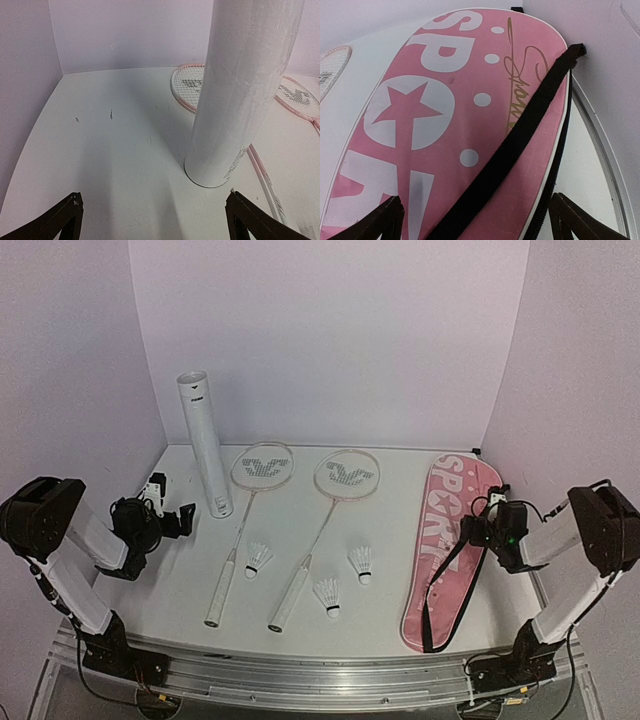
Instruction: Pack up the badminton gear
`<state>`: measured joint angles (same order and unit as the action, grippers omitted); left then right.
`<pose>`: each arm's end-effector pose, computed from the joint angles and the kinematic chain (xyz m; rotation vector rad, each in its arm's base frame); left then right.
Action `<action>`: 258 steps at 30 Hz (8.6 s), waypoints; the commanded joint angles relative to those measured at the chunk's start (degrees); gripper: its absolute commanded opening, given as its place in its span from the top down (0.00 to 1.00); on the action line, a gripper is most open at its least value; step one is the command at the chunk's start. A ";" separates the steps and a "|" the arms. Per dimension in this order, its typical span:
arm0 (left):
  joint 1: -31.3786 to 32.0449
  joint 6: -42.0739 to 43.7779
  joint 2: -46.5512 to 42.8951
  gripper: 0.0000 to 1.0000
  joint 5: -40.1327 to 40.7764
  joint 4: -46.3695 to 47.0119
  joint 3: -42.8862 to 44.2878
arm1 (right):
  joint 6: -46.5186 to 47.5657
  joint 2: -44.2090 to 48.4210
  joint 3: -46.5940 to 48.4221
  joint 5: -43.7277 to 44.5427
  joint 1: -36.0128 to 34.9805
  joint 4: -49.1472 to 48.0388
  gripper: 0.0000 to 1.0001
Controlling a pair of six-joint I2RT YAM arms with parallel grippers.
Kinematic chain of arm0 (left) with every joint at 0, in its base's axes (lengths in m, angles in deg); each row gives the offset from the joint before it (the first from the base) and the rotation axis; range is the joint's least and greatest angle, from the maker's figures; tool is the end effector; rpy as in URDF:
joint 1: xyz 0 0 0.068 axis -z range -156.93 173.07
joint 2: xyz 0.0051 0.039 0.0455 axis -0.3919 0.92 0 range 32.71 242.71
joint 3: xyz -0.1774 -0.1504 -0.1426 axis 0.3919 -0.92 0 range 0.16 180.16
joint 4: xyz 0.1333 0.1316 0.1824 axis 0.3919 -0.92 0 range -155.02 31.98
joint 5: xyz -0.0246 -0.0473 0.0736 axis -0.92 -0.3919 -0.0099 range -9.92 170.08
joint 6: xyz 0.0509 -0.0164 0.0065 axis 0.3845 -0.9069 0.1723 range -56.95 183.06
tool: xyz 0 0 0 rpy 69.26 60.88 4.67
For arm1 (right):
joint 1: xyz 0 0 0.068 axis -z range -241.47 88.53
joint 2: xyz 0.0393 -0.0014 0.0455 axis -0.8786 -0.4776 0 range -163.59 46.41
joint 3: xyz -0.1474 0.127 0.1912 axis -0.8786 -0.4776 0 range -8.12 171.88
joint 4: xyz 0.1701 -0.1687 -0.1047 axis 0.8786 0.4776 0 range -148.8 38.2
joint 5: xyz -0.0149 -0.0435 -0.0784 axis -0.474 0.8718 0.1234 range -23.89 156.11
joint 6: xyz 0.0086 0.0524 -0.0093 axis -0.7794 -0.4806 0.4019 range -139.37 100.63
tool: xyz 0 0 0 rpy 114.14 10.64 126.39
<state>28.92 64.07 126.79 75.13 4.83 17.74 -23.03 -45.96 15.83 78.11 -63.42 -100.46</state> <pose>0.2590 -0.0296 0.1267 0.1696 1.8024 -0.1381 0.2741 0.0020 0.1226 0.1612 2.0237 -0.1518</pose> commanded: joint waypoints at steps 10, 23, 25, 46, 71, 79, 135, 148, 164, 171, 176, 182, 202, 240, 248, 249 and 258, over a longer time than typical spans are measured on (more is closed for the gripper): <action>0.06 0.43 -7.88 0.00 -2.94 -17.04 6.68 | -5.31 21.34 12.44 -15.10 0.08 19.92 0.05; 0.03 -1.55 -19.51 0.00 -16.86 -12.91 8.63 | -6.62 18.23 24.00 -23.09 -8.76 21.02 0.09; 0.01 -1.54 -17.30 0.00 -19.34 -11.91 11.44 | -5.08 16.77 26.54 -23.03 -11.27 21.01 0.09; -0.23 -4.61 0.84 0.01 -26.85 -9.10 34.20 | -3.55 5.07 40.90 -28.58 -19.50 17.69 0.08; -0.26 8.45 -5.50 0.61 -40.27 -23.78 36.95 | -11.68 6.17 46.96 -23.91 -23.19 24.37 0.11; 0.46 31.63 -13.60 0.72 -48.56 -60.01 42.19 | -18.58 3.61 63.99 -17.93 -31.14 49.43 0.20; 14.28 59.63 -16.01 0.88 -39.79 -97.99 44.31 | -10.07 -17.75 86.83 -18.24 -54.68 66.00 1.00; 14.24 59.10 -13.35 0.92 -35.83 -98.64 44.61 | -11.28 -7.77 75.97 -10.87 -53.70 65.97 1.00; 14.20 60.83 -12.50 0.95 -35.22 -98.24 44.84 | -12.39 -2.34 71.72 -11.56 -51.72 65.92 1.00; 14.20 57.73 -12.54 0.94 -36.53 -97.01 45.96 | -19.29 0.25 67.37 -7.23 -48.21 66.46 1.00; 14.12 50.28 -13.91 0.94 -40.11 -94.31 48.08 | -32.30 6.01 54.27 5.76 -40.81 70.01 1.00; 13.84 40.51 -17.00 0.93 -45.71 -88.86 48.79 | -36.22 -0.35 49.26 8.66 -37.84 76.62 1.00; 13.86 40.28 -19.99 0.93 -46.98 -87.78 45.91 | -35.88 -21.72 53.64 -3.42 -30.12 76.85 0.98; 13.90 49.66 -19.54 0.92 -48.95 -93.30 45.05 | 6.83 -36.08 86.08 -33.65 -36.02 107.91 0.41; 13.85 49.76 -19.45 0.92 -48.78 -93.12 45.06 | 6.91 -35.67 83.52 -34.78 -36.17 109.37 0.57; 13.84 49.78 -19.46 0.92 -48.68 -93.10 45.03 | 6.91 -35.73 83.31 -34.69 -36.24 109.52 0.61; 13.86 50.24 -19.32 0.92 -48.24 -93.21 45.18 | 7.31 -35.09 81.03 -32.52 -36.22 111.20 0.70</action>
<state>43.00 112.83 108.85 27.74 -88.65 62.26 -16.53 -82.77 97.86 45.14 -99.40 8.29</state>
